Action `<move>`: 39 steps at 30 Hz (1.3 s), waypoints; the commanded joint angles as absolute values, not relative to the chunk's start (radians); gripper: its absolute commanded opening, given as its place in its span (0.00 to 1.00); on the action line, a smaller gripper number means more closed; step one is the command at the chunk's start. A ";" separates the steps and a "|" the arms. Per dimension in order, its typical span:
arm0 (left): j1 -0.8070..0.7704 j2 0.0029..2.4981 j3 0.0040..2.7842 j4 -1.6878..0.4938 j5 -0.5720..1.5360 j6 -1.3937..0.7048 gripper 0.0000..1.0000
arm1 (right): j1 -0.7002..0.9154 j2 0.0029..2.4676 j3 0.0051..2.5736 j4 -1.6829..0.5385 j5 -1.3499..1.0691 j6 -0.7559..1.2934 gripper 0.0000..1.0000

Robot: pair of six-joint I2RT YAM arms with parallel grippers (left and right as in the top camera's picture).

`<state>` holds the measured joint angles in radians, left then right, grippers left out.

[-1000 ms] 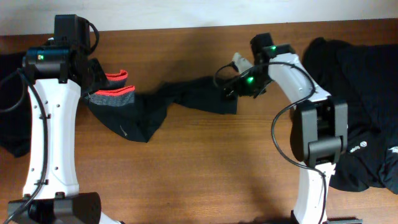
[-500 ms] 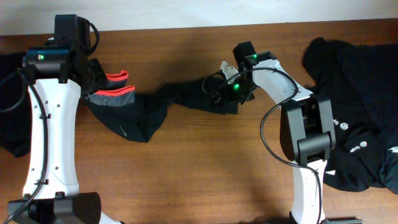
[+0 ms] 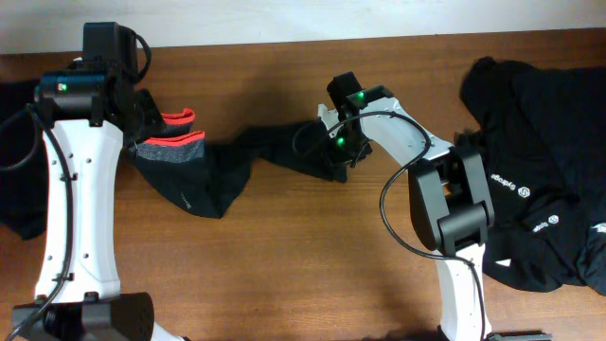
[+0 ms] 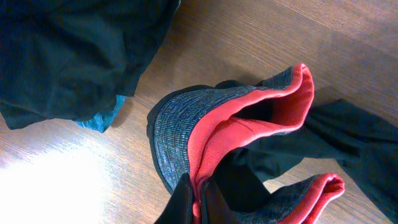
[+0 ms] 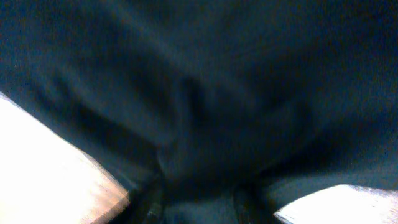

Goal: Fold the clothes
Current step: 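Grasp the leggings' leg end with the right gripper and pull it rightward, then grasp the waistband edge with the left gripper near the left side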

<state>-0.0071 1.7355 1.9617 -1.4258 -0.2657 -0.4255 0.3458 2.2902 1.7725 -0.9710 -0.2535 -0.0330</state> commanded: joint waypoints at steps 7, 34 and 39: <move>-0.004 1.738 1.970 -1.426 -0.269 -0.409 0.01 | 0.317 2.348 1.772 -1.020 -0.167 0.015 0.04; -0.026 1.860 1.912 -1.322 -0.019 -0.334 0.79 | -0.086 2.071 2.013 -1.344 0.128 0.057 0.04; -0.086 1.880 1.912 -1.247 -0.017 -0.213 0.79 | -0.086 2.071 2.013 -1.346 0.128 0.057 0.04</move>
